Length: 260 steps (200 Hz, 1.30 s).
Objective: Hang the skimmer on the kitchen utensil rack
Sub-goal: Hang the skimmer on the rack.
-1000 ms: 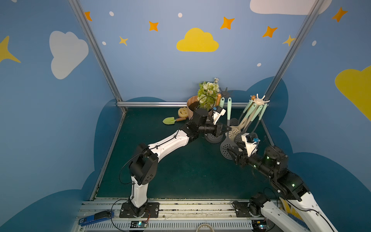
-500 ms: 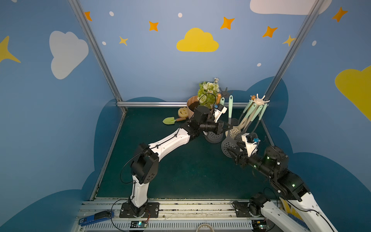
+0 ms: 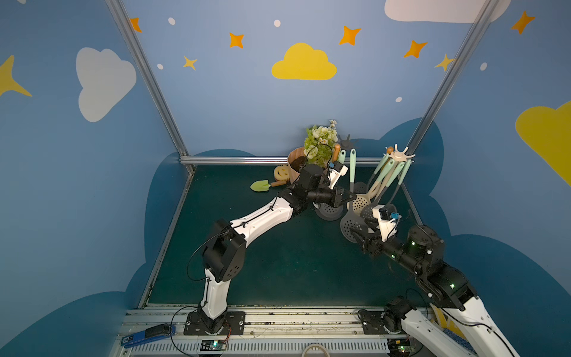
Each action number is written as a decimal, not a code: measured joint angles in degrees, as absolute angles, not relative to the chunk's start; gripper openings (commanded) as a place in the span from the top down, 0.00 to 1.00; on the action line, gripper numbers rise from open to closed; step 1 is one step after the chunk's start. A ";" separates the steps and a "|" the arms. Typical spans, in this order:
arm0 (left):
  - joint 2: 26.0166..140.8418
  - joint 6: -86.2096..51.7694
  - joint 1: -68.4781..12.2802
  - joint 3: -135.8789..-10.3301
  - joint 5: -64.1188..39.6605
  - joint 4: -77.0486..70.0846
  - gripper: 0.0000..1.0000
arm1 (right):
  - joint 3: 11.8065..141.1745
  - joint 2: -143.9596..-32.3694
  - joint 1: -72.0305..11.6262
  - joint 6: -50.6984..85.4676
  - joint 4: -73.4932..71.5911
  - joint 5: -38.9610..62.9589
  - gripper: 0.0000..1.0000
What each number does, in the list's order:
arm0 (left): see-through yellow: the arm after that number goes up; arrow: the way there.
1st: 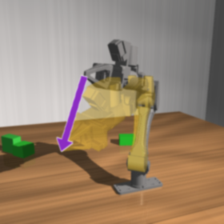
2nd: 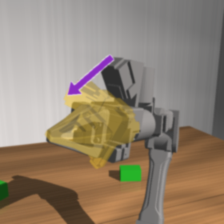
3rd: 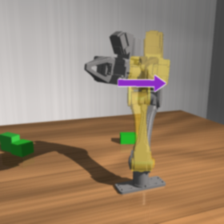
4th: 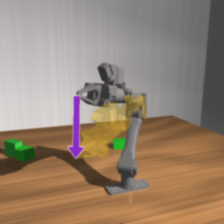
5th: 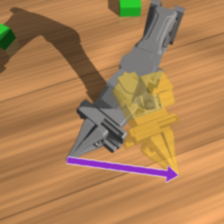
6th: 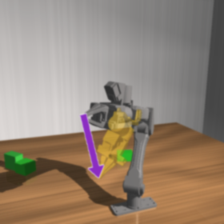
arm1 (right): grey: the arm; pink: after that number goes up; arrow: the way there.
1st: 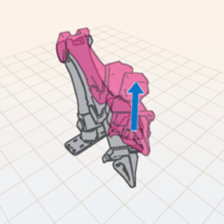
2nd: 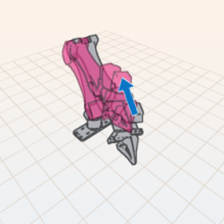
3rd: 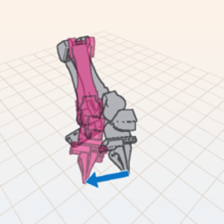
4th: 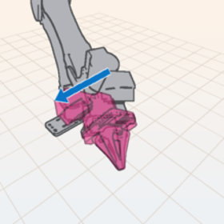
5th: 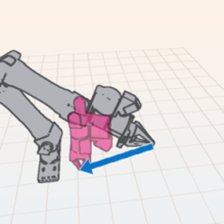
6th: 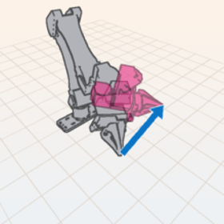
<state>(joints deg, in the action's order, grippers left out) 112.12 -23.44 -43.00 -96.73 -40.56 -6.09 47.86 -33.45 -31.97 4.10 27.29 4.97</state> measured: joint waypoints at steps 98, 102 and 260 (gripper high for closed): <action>113.91 -26.39 -42.74 -100.49 -36.99 -0.54 0.65 | 47.86 -33.45 -31.97 4.27 27.27 4.95 0.32; 113.91 -26.37 -42.74 -100.49 -36.84 -0.34 0.63 | 47.86 -33.45 -31.97 4.29 27.27 4.95 0.32; 97.47 -19.49 -40.69 -89.03 -27.09 9.89 0.00 | 46.50 -34.06 -31.48 8.82 27.20 -4.60 0.13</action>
